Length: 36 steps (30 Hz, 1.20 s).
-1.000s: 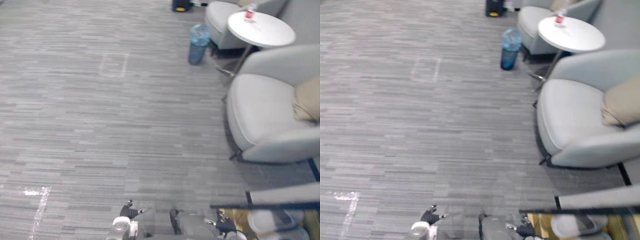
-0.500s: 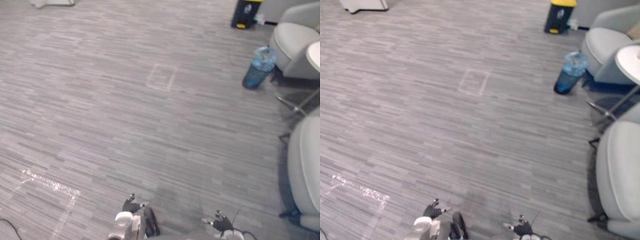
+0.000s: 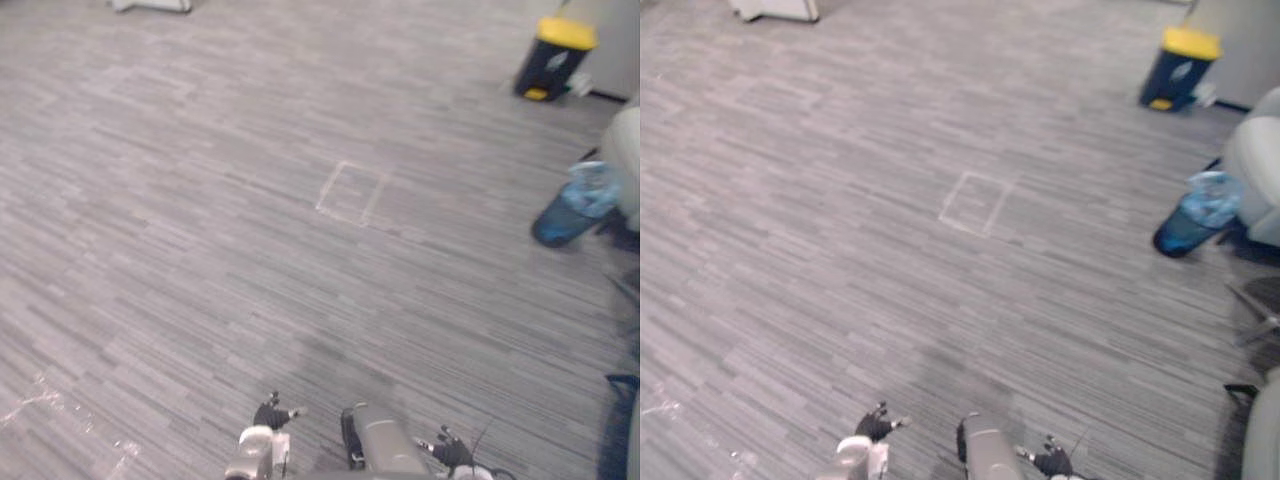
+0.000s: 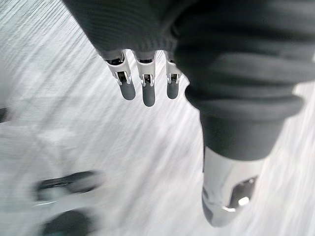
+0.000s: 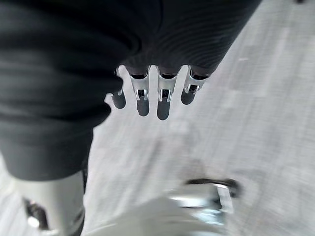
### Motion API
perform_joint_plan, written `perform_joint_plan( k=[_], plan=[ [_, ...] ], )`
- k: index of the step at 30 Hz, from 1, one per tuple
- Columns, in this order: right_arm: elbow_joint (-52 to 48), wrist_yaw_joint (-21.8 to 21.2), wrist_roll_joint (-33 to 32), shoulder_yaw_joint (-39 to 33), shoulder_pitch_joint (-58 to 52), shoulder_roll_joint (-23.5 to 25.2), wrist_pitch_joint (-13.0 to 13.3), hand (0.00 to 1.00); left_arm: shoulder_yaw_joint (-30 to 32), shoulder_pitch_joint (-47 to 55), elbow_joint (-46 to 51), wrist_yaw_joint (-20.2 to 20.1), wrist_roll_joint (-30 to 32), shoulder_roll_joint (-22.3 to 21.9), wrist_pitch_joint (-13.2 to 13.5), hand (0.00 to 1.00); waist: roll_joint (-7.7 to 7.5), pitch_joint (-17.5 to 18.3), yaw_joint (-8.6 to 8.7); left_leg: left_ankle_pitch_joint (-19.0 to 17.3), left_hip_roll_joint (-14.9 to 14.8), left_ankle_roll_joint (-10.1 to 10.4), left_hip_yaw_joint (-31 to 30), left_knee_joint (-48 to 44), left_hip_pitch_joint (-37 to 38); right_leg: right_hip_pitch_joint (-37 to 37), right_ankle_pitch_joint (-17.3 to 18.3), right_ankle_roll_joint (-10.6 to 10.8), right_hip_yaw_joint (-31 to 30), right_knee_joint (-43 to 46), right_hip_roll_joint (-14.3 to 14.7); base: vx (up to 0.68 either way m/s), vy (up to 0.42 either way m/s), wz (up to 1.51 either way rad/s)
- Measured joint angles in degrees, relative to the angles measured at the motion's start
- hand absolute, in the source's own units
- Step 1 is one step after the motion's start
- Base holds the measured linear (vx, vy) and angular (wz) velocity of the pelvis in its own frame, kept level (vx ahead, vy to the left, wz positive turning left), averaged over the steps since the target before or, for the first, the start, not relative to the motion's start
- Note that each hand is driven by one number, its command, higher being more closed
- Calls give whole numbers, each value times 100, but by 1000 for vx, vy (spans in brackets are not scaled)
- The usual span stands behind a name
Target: Organize the slippers on the shoe rack
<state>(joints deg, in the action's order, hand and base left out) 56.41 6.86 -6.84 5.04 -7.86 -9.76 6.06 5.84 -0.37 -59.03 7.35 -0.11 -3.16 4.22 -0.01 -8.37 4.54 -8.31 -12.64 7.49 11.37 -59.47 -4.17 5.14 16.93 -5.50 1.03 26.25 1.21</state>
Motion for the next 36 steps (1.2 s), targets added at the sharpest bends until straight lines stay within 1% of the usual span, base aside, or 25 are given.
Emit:
perform_joint_plan(
  k=[3,5,7,10,11,12,13,14,15,16,17,18,20,21,23,24,25,26,28,30,31,32,33,35,36],
  plan=[
    [-166,14,0,40,126,29,15,0,-16,114,295,12,-7,13,31,0,-55,73,-216,-57,-383,-119,668,-44,-874,-983,48,-80,-282,-812,-34,516,-54,-44],
    [-168,5,-1,14,292,177,16,0,-16,94,369,23,-19,25,47,0,-77,52,-245,-147,-319,-276,1151,1102,-1219,-1465,75,-32,-414,-1288,-166,480,35,-44],
    [-160,-2,9,-56,277,303,14,0,-214,104,337,19,-17,25,48,0,-62,68,-236,262,410,-341,1061,3938,-1188,-1941,242,253,-576,-1466,-413,521,90,-34],
    [-83,-11,20,-51,254,272,3,0,-417,82,300,23,-8,34,54,0,116,157,-232,540,673,-249,433,4774,-1427,-2093,394,399,-897,-1409,-362,562,250,-64],
    [8,-1,13,-70,252,330,2,0,-467,107,198,21,-2,65,58,0,37,259,-267,1063,805,-424,269,4566,-1414,-2099,467,380,-1214,-1082,-423,696,343,-74],
    [85,-11,51,-188,221,429,5,0,-511,120,39,11,-1,191,47,0,-264,501,-156,939,1108,-709,389,4533,-1262,-1732,456,393,-1417,-163,-704,700,319,-56],
    [87,-19,71,-222,188,454,4,0,-527,128,-1,9,1,216,47,0,-348,551,-132,863,1200,-714,426,4539,-1208,-1598,425,409,-1444,149,-765,699,278,-8],
    [111,-42,74,-292,114,533,-5,0,-534,113,-15,9,4,292,44,0,-650,567,-83,667,1477,-772,565,4502,-960,-1190,59,728,-1540,1338,-912,672,202,6],
    [231,-70,97,-303,146,530,-12,0,-643,82,-45,10,2,365,35,0,-704,510,-8,458,1547,-821,571,4549,-694,-672,-708,1209,-1674,2515,-841,648,183,3],
    [251,-77,124,-302,179,512,-10,0,-680,60,-77,15,0,395,31,0,-707,494,-2,414,1539,-835,572,4579,-602,-503,-713,1242,-1687,2832,-805,591,137,-33],
    [309,-92,186,-307,309,435,-3,0,-701,-4,-224,21,-2,447,2,0,-649,443,-2,276,1434,-794,578,4780,-130,15,-465,1056,-1553,3568,-688,529,121,-71],
    [290,-92,194,-291,369,296,28,0,-716,1,-305,16,0,437,-14,0,-389,274,-9,142,1232,-739,707,5054,401,321,-123,745,-1346,3702,-541,502,120,-85],
    [258,-106,199,-252,444,200,38,0,-715,-8,-369,18,-2,439,-34,0,-163,174,-7,98,984,-761,885,5435,1061,699,215,525,-1079,3361,-273,458,89,-68],
    [140,-92,199,-263,423,218,51,0,-601,-76,-349,18,-4,460,-20,0,-162,180,35,84,873,-771,1029,5607,1399,1170,337,548,-829,2617,-116,539,8,-32],
    [59,-83,196,-283,341,221,62,0,-452,-186,-342,18,-3,378,-6,0,-178,160,96,-168,808,-763,1009,5665,1607,1501,298,569,-637,1929,-60,522,-111,1],
    [74,-63,195,-256,344,245,56,0,-445,-277,-346,1,12,333,-10,0,-262,166,114,-493,786,-334,1024,5671,1818,1850,-180,562,-613,737,-16,500,-168,11],
    [95,-64,192,-267,268,247,49,0,-452,-303,-369,-7,16,307,-19,0,-294,161,152,-645,834,-208,971,5681,1924,1854,-770,457,-506,711,-74,499,-175,10],
    [111,-65,192,-295,237,213,43,0,-454,-320,-395,-10,21,257,-23,0,-219,157,179,-679,804,-234,902,5694,1995,1828,-620,468,-418,806,-54,405,-120,15],
    [104,-24,189,-412,173,193,15,0,-475,-355,-353,-84,123,47,-23,0,-101,122,227,-400,771,-365,834,5245,2023,1701,-101,351,-340,1137,-123,571,-213,23],
    [62,14,191,-468,142,180,-10,0,-511,-309,-350,-139,238,21,-24,0,-36,94,328,-207,424,-107,666,3824,1615,1192,102,180,-210,972,-104,535,-234,37],
    [58,22,193,-455,118,168,-11,0,-429,-299,-303,-147,243,27,-22,0,7,103,324,266,119,300,332,2217,1023,667,153,120,-133,604,-5,501,-166,20],
    [41,28,198,-420,112,166,-6,0,-306,-250,-186,-154,231,25,-17,0,-6,115,314,447,4,409,210,1260,683,358,154,64,-136,345,55,567,-143,-15],
    [31,31,186,-353,116,163,-4,0,-155,-106,-18,-148,228,20,-13,0,-56,131,182,482,-113,399,261,99,227,-97,166,-51,-303,-24,135,443,-71,-46],
    [46,33,186,-226,181,143,-9,0,-13,72,94,-130,224,18,-17,0,-82,143,43,420,-220,306,653,-385,-174,-639,129,-152,-649,-481,175,467,21,-103],
    [45,35,186,-205,225,150,-9,0,-4,138,178,-109,209,20,-22,0,-80,155,-29,266,-292,58,956,-224,-457,-979,121,-166,-938,-755,167,483,68,-113]
  ],
)
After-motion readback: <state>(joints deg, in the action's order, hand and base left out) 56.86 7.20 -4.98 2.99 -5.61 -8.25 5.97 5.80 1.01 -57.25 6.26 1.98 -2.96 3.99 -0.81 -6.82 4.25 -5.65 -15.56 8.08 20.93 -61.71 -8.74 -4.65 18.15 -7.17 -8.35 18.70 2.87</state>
